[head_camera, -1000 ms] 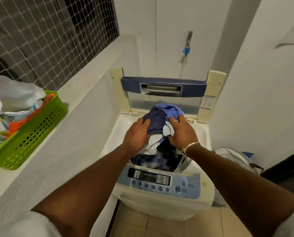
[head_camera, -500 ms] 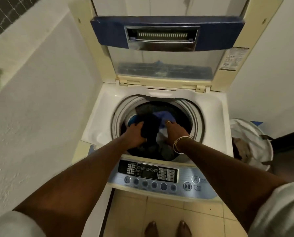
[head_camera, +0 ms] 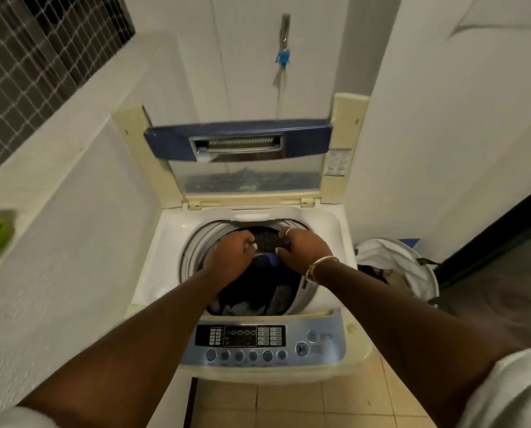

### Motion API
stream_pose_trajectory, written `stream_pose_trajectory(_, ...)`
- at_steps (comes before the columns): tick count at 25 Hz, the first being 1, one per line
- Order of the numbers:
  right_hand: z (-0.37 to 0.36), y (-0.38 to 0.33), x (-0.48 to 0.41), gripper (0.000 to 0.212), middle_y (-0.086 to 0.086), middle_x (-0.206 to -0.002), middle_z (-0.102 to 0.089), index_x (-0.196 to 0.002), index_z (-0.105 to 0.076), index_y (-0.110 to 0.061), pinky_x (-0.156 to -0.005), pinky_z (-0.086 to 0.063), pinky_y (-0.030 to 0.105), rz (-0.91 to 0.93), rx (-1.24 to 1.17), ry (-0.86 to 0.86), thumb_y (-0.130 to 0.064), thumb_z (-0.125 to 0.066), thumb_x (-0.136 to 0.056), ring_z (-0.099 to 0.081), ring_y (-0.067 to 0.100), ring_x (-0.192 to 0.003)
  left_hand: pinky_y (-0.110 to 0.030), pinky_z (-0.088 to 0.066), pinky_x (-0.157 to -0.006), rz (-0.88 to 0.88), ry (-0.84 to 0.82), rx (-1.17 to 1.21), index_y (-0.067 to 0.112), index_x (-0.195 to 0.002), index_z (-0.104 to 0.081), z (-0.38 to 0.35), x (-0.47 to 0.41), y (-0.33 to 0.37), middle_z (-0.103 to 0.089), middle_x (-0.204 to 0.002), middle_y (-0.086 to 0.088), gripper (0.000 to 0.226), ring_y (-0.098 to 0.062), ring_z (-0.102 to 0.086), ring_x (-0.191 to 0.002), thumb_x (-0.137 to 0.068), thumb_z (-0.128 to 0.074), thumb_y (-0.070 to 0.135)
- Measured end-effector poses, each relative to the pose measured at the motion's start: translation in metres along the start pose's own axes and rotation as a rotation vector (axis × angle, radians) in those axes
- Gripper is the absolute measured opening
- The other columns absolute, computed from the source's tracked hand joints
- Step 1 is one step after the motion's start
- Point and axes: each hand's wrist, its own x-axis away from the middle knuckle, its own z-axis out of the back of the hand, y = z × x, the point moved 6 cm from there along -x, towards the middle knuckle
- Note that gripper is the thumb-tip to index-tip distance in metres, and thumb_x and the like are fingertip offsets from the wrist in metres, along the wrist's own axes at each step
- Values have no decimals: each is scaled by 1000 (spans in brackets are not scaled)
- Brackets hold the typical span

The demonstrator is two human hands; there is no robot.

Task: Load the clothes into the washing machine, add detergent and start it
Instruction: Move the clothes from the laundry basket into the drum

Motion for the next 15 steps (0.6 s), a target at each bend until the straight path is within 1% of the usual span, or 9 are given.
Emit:
stream_pose_trajectory(2,38,11,14,35,-1,-111,-67,-120,-60,-24,-84,-49,31,-27,-39,94,-41,-60,-89,-63,21,-100,-36,-53,-75,-80,53,-26,24,-102,-64,11,-6,44,-65,-89,2,15,-19,-63,-81,-92,-56,32)
stream_pose_trajectory(3,56,18,20,36,-2,-112,-68,-121,-60,-25,-85,-48,31,-43,-46,142,-42,-59,-89,-63,20,-101,-35,-51,-75,-131,83,-48,22,-104,-63,15,-9,68,-65,-93,0,16,-22,-63,-84,-93,-55,31)
stream_pose_trajectory(5,91,36,32,39,-4,-115,-68,-124,-60,-26,-86,-48,30,-66,-37,227,-44,-59,-90,-65,19,-101,-35,-50,-78,-187,138,-58,22,-110,-60,17,-12,114,-65,-104,0,19,-22,-62,-91,-96,-53,32)
stream_pose_trajectory(7,121,57,44,40,-6,-114,-69,-125,-59,-27,-84,-49,29,-79,-23,282,-46,-59,-90,-66,18,-97,-34,-51,-80,-225,159,-46,23,-115,-58,11,-14,157,-63,-109,3,21,-19,-61,-93,-98,-52,35)
stream_pose_trajectory(10,161,112,64,39,-5,-114,-69,-124,-59,-27,-83,-51,29,-132,-27,310,-44,-60,-90,-66,19,-97,-31,-49,-77,-292,126,-40,22,-118,-58,-18,-20,218,-63,-113,2,24,-17,-60,-94,-100,-51,36)
stream_pose_trajectory(12,178,155,75,39,-4,-115,-69,-125,-58,-27,-84,-50,29,-158,-26,315,-43,-60,-90,-65,18,-98,-32,-49,-77,-329,101,-38,20,-117,-58,-45,-24,253,-62,-112,0,24,-17,-60,-92,-101,-50,36)
stream_pose_trajectory(15,198,218,91,40,-3,-117,-68,-127,-57,-26,-86,-49,29,-194,-38,299,-42,-62,-90,-65,19,-101,-36,-53,-82,-318,53,-18,20,-119,-57,-95,-30,300,-62,-115,0,26,-18,-60,-94,-101,-50,38)
